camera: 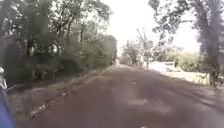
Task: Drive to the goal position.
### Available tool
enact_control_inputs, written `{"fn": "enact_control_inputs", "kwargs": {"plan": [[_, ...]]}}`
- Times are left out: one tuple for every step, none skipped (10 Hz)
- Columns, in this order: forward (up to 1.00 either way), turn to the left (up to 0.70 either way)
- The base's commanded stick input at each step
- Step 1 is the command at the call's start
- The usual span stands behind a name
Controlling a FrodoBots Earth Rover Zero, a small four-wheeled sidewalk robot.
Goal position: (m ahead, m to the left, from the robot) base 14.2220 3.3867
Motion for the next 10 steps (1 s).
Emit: {"fn": "enact_control_inputs", "kwargs": {"plan": [[0.7,-0.01],[0.7,-0.01],[0.7,-0.01],[0.7,-0.01],[0.7,-0.01],[0.7,-0.01],[0.7,-0.01],[0.7,-0.01],[0.7,-0.01],[0.7,-0.01]]}}
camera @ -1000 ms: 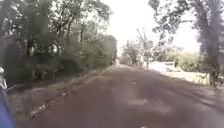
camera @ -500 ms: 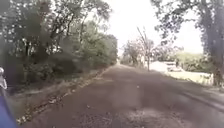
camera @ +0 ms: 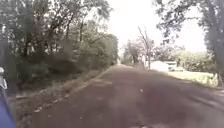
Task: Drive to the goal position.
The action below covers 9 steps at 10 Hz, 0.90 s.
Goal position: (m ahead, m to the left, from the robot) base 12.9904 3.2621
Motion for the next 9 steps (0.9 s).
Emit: {"fn": "enact_control_inputs", "kwargs": {"plan": [[0.7,-0.01],[0.7,-0.02],[0.7,-0.36],[0.7,-0.36],[0.7,-0.13],[0.7,-0.01],[0.7,-0.01],[0.7,-0.01],[0.7,-0.15]]}}
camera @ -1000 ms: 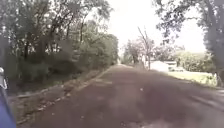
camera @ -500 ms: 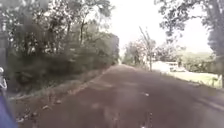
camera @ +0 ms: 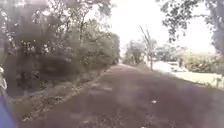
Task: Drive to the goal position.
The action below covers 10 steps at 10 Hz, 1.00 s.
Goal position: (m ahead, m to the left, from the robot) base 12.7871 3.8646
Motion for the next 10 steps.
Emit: {"fn": "enact_control_inputs", "kwargs": {"plan": [[0.7,-0.36],[0.7,-0.27],[0.7,-0.05],[0.7,-0.01],[0.7,-0.01],[0.7,-0.01],[0.7,-0.01],[0.7,-0.01],[0.7,-0.01],[0.7,-0.01]]}}
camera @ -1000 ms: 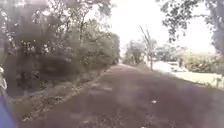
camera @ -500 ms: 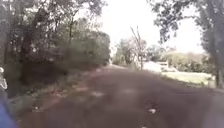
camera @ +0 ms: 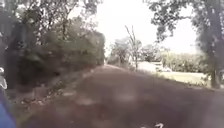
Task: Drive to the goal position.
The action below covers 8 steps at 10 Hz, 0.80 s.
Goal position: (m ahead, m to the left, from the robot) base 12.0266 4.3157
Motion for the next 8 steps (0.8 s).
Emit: {"fn": "enact_control_inputs", "kwargs": {"plan": [[0.7,-0.01],[0.7,-0.01],[0.7,-0.01],[0.7,-0.01],[0.7,-0.01],[0.7,-0.01],[0.7,-0.01],[0.7,-0.01]]}}
